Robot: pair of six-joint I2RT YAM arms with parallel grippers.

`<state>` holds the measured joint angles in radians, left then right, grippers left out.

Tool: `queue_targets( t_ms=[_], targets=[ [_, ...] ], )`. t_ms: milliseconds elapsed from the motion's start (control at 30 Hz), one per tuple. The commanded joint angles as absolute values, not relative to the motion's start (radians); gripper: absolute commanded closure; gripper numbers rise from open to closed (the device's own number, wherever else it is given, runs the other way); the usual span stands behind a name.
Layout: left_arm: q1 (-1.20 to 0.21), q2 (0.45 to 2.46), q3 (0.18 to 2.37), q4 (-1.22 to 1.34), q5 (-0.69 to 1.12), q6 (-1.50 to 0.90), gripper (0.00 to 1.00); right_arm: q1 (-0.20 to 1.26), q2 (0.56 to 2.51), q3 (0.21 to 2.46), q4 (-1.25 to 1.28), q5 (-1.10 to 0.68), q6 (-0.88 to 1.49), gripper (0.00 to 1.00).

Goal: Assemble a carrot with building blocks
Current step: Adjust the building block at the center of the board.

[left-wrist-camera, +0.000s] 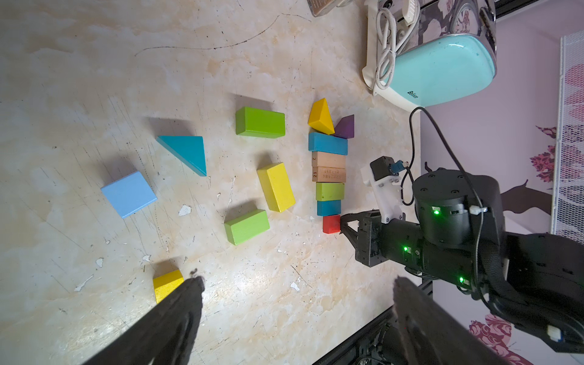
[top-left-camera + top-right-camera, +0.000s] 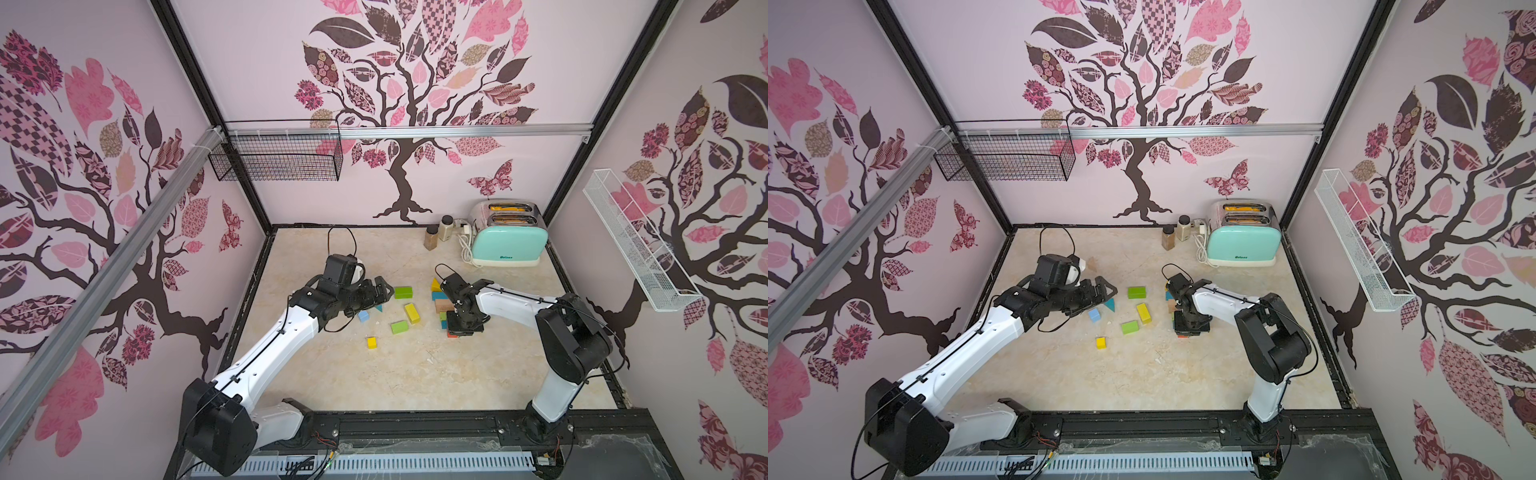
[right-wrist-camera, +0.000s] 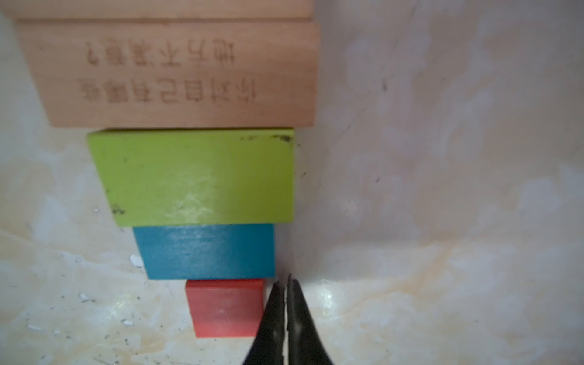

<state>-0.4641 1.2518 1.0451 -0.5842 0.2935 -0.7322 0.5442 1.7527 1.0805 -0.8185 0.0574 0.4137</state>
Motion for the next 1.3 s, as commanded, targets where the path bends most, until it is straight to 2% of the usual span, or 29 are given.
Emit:
queue_targets(
  t_ms=[0, 200, 267, 433, 1267],
  targets=[
    [-0.46, 1.255, 1.042, -0.571, 0.298, -0.721, 0.02, 0.539, 1.7, 1.106, -0.87, 0.102, 0.431, 0.86],
    [-0.46, 1.254, 1.037, -0.567, 0.298, -0.723, 0.02, 0.556, 1.64, 1.089, -0.91, 0.068, 0.426, 0.75],
    [-0.46, 1.255, 1.038, -0.562, 0.298, -0.724, 0.02, 0.57, 1.634, 1.072, -0.899, 0.044, 0.427, 0.69],
    [-0.459, 1.257, 1.035, -0.558, 0.305, -0.727, 0.02, 0.583, 1.65, 1.026, -0.849, 0.021, 0.452, 0.61],
    [-0.459, 1.252, 1.039, -0.581, 0.305, -0.718, 0.02, 0.581, 1.769, 1.006, -0.721, 0.057, 0.484, 0.61]
  ],
)
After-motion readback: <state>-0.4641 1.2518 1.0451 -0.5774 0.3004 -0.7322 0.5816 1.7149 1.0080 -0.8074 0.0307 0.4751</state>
